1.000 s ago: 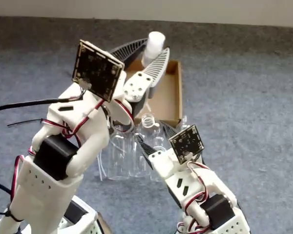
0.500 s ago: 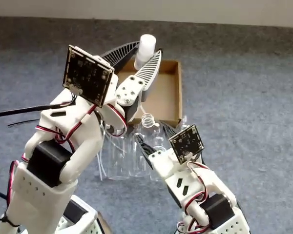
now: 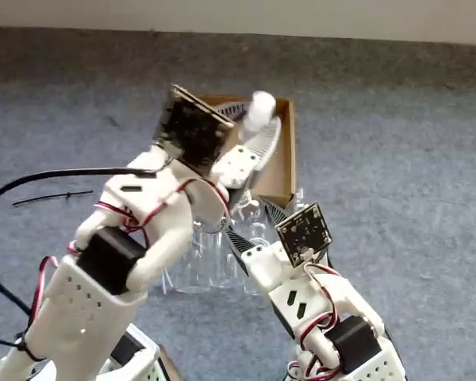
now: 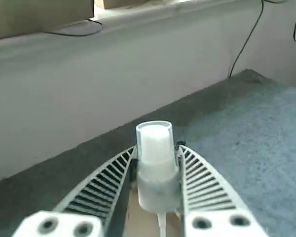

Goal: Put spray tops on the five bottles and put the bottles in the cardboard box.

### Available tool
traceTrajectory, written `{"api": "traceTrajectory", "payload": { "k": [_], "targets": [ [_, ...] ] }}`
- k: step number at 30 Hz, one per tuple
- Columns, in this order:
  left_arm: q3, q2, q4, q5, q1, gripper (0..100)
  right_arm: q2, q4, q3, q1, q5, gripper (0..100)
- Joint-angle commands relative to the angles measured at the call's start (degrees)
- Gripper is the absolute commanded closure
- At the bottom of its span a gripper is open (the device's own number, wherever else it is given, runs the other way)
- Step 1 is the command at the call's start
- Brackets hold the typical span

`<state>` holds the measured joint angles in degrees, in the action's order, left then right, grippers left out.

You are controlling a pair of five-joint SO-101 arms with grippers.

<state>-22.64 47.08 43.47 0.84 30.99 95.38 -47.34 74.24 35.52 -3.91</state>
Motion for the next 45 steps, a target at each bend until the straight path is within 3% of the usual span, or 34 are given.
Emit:
{"api": "traceTrajectory", "payload": {
  "k": [1,12,18,23,33,45],
  "targets": [
    [-1.2,1.2,0.0,0.4,0.6,98,0.6,1.2,-0.5,0.5,0.6,99.4],
    [-1.9,1.5,6.3,0.4,0.5,97,0.7,1.5,-0.9,0.3,0.7,99.4],
    [-1.7,1.6,8.3,0.4,0.8,93,0.7,7.9,-0.5,-7.4,5.1,99.4],
    [-1.8,1.6,11.0,0.4,0.8,88,0.7,8.1,-0.5,-8.4,7.2,99.4],
    [6.6,1.0,11.3,0.1,0.7,80,0.7,8.0,-0.4,-8.4,7.1,99.4],
    [9.0,-2.9,7.7,0.0,-3.8,84,0.7,7.9,-0.4,-8.4,7.1,99.4]
  ]
}}
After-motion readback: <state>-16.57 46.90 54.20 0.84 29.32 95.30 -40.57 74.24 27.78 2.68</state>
